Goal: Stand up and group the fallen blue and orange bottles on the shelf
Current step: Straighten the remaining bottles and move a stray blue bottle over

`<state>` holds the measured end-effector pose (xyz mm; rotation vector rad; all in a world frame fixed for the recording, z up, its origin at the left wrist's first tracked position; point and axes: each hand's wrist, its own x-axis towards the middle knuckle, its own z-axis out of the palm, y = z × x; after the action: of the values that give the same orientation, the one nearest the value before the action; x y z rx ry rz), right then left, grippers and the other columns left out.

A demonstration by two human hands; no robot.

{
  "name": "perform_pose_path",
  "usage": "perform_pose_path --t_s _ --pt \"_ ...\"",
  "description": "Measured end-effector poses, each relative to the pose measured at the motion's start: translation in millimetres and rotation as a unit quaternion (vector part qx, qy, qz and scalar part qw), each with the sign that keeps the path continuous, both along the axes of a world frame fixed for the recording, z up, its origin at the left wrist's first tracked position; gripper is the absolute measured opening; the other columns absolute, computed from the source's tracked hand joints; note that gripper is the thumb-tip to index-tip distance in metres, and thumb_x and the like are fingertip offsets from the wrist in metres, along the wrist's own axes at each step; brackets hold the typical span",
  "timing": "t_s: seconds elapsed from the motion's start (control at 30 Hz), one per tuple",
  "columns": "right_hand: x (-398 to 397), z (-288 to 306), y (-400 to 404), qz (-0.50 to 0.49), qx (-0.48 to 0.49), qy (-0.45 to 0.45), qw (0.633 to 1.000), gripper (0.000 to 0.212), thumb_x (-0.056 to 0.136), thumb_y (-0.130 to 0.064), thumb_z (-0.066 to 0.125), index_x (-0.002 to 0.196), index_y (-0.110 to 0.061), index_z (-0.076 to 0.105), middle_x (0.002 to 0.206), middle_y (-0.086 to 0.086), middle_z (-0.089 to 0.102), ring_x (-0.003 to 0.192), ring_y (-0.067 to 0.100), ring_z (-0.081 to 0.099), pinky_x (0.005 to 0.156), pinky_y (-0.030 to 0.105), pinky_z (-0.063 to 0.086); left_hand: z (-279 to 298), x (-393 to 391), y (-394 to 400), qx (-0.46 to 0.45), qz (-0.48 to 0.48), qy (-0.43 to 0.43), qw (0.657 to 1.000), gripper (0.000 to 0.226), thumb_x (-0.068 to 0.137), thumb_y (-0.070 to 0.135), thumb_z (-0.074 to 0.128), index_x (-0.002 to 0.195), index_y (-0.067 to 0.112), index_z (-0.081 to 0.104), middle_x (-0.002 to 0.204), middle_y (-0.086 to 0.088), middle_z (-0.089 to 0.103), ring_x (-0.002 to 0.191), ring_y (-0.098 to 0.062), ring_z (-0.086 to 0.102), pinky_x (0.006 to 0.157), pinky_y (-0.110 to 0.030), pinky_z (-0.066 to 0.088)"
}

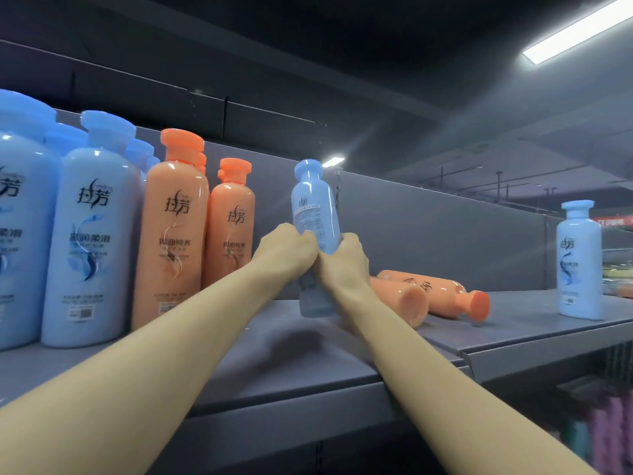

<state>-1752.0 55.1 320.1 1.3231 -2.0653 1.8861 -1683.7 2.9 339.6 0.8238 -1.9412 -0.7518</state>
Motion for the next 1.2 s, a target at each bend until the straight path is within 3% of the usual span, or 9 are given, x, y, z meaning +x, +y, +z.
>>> perform_pose_path --t_s 0.1,0.27,0.4,0.57,0.73,0.87,0.93,1.03,1.2 --pt "-0.1 -2.2 1.4 0.004 -0.024 0.019 1.0 0.036 0.087 -0.021 0.058 0.116 -0.006 0.044 0.107 0.007 0.057 0.096 0.028 0.057 0.085 0.039 0.049 -1.0 -3.1 3.4 -0.011 -0.005 0.007 1.0 0.035 0.085 0.031 0.048 0.11 0.008 0.057 0.107 -0.014 0.064 0.087 -0.029 0.059 0.083 -0.038 0.054" --pt "1.0 -6.4 2.1 -0.02 -0.044 0.077 0.996 0.039 0.092 -0.017 0.051 0.129 -0.007 0.041 0.122 0.014 0.053 0.091 0.021 0.042 0.079 0.026 0.035 -7.9 -7.1 4.4 0.011 -0.015 0.028 0.999 0.043 0.076 0.039 0.065 0.108 0.011 0.061 0.1 -0.01 0.068 0.087 -0.026 0.066 0.071 -0.032 0.053" --pt "12.0 -6.8 8.3 0.049 -0.085 0.026 0.995 0.065 0.057 -0.04 0.039 0.113 -0.006 0.045 0.118 0.015 0.055 0.103 0.03 0.055 0.09 0.041 0.047 -7.9 -2.9 4.5 0.037 -0.008 0.06 0.997 0.046 0.068 0.039 0.074 0.103 0.01 0.063 0.095 -0.008 0.069 0.087 -0.024 0.067 0.076 -0.036 0.057" --pt "5.8 -9.1 1.8 0.021 -0.059 0.09 0.994 0.046 0.073 -0.019 0.07 0.107 -0.012 0.039 0.117 0.009 0.055 0.094 0.022 0.054 0.073 0.028 0.039 -3.4 3.9 9.4 0.053 -0.006 0.092 0.994 0.059 0.043 0.039 0.077 0.096 0.012 0.068 0.091 -0.007 0.07 0.087 -0.024 0.068 0.079 -0.038 0.058" --pt "-1.4 -9.8 2.7 0.122 -0.067 -0.02 0.99 0.058 0.064 -0.013 0.079 0.112 -0.017 0.046 0.112 0.005 0.059 0.101 0.024 0.064 0.088 0.042 0.054 -1.9 12.2 3.7 0.088 -0.039 0.13 0.987 0.052 0.036 0.032 0.077 0.086 0.018 0.071 0.087 -0.005 0.072 0.082 -0.023 0.07 0.078 -0.041 0.059" --pt "-6.7 -6.6 4.4 0.26 -0.062 -0.157 0.951 0.057 0.067 -0.006 0.069 0.121 -0.009 0.05 0.115 0.013 0.064 0.099 0.029 0.067 0.085 0.042 0.056 0.0 24.3 1.0 0.089 -0.107 0.156 0.978 0.044 0.053 0.016 0.078 0.095 0.025 0.067 0.087 0.0 0.071 0.073 -0.022 0.067 0.076 -0.039 0.058" --pt "-9.5 -5.3 4.2 0.332 -0.05 -0.201 0.92 0.072 0.058 -0.009 0.068 0.127 -0.004 0.05 0.113 0.014 0.066 0.095 0.03 0.067 0.08 0.042 0.057 1.0 27.4 1.7 0.097 -0.142 0.161 0.972 0.064 0.058 0.013 0.077 0.117 0.026 0.057 0.097 0.001 0.069 0.071 -0.02 0.066 0.071 -0.039 0.058" --pt "-11.2 -5.8 8.4 0.406 -0.022 -0.244 0.881 0.067 0.064 -0.008 0.059 0.13 0.0 0.049 0.105 0.014 0.064 0.084 0.026 0.065 0.068 0.036 0.056 1.1 27.6 0.7 0.129 -0.152 0.16 0.967 0.095 0.058 0.014 0.079 0.14 0.028 0.033 0.119 -0.003 0.062 0.079 -0.022 0.065 0.07 -0.032 0.054" --pt "-16.2 -7.8 12.8 0.474 0.046 -0.268 0.837 0.044 0.067 -0.01 0.054 0.111 -0.012 0.061 0.095 0.007 0.069 0.086 0.023 0.065 0.08 0.039 0.051 0.6 27.5 0.7 0.16 -0.169 0.154 0.96 0.101 0.06 0.013 0.078 0.144 0.03 0.026 0.127 -0.006 0.056 0.1 -0.029 0.062 0.086 -0.038 0.049"
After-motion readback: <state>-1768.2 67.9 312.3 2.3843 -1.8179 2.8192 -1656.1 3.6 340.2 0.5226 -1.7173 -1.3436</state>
